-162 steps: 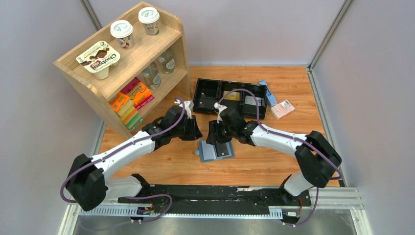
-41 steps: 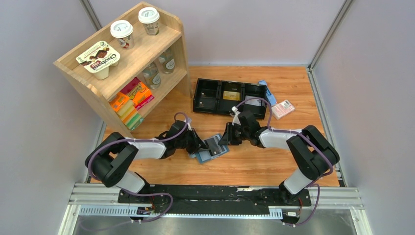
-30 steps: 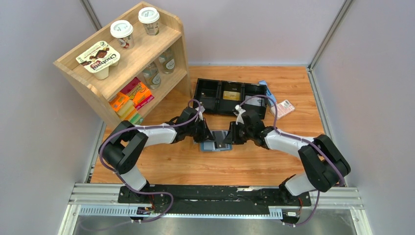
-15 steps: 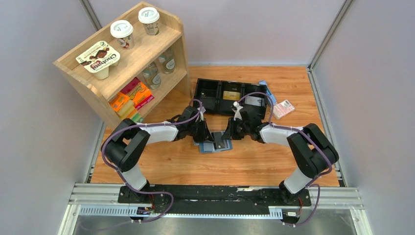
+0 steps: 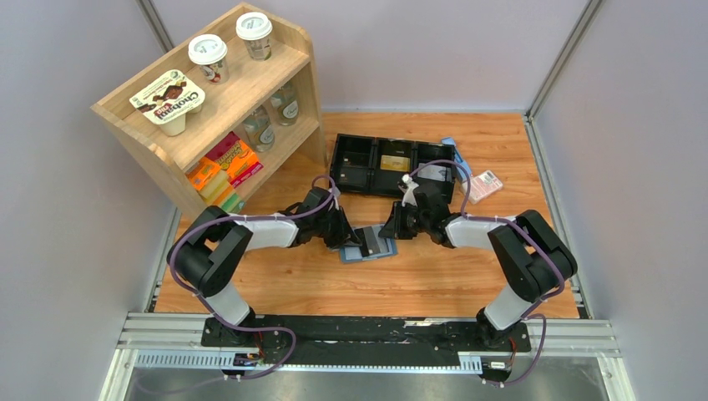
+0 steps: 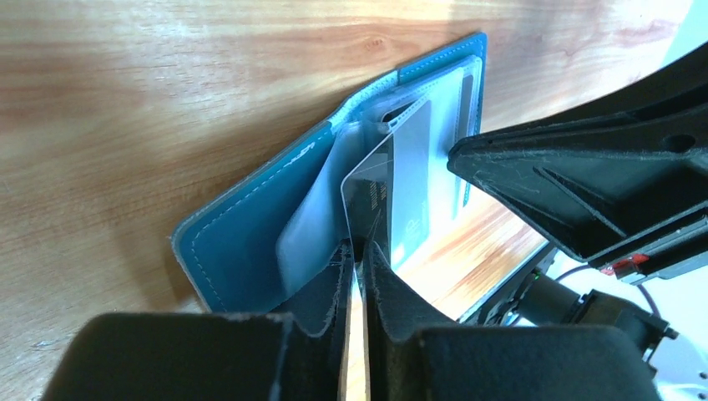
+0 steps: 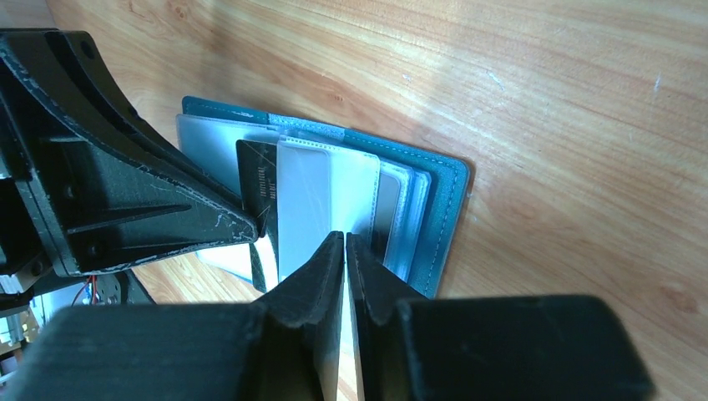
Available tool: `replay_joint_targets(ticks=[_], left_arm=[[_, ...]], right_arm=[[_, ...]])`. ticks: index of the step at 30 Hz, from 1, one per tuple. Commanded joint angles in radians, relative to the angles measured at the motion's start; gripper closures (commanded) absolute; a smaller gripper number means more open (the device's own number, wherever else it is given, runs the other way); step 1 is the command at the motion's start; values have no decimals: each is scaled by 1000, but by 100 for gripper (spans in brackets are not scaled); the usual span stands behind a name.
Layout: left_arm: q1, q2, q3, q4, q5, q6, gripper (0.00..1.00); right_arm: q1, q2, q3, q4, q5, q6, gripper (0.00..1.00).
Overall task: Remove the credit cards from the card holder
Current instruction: Remove the credit card from the card holder.
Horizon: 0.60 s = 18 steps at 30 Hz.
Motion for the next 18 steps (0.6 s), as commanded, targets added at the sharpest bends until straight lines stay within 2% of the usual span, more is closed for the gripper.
replay_joint_targets(ticks=[1,6,11,14,17,18], left_arm=[[4,7,-37,70,-4,-56,84],[4,23,-74,152,3,-111,73],[4,40,-114,231,5,-170,73],[4,24,-134,270,-3,-184,80],[4,-8,-146,253,-33,-172,94],[4,-22,-146,235,-38,-164,96]], right_arm=[[-5,30,-35,-44,26,-21,86],[-5,33,-33,-44,26,-21,86],[-5,43,-32,-39,17,-21,87],[-5,46,-33,-38,17,-19,87],[-5,45,-35,-39,20,-19,87],[-6,45,-35,-39,22,-19,87]])
